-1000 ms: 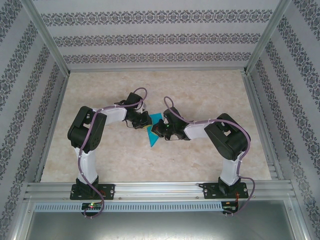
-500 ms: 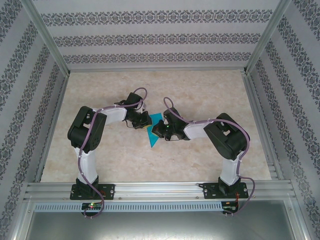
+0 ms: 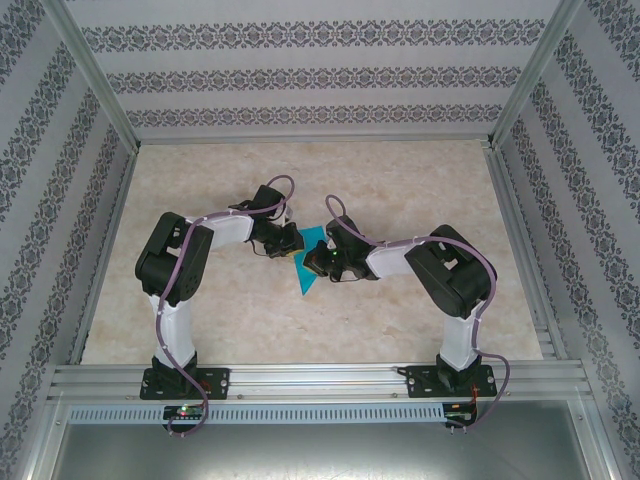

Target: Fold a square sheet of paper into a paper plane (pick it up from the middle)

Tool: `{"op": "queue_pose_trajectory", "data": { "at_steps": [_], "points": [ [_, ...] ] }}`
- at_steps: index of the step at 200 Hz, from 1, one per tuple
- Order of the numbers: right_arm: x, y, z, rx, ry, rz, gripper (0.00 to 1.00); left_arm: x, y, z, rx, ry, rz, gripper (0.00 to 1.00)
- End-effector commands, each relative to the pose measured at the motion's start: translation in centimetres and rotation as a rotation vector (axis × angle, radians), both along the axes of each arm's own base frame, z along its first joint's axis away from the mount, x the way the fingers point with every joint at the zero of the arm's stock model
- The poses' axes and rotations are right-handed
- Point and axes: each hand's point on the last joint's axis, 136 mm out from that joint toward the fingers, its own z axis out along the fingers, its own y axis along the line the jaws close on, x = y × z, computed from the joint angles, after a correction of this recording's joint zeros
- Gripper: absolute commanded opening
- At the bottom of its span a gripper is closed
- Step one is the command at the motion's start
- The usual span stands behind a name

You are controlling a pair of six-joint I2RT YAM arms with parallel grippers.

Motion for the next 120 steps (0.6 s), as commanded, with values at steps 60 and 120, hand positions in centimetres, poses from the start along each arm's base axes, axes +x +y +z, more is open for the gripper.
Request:
{"op": "queue_pose_trajectory", "data": {
  "at_steps": [60, 120],
  "points": [
    [-0.07, 0.67, -0.79, -0.004, 0.007, 0.033, 0.00, -0.74, 0.42, -0.81, 0.030, 0.047, -0.020, 0.15],
    [-0.18, 0.68, -1.21, -0.010, 0.013, 0.043, 0.00, -1.12, 0.42, -1.28, 0.030, 0.065, -0.029, 0.14]
  ]
}}
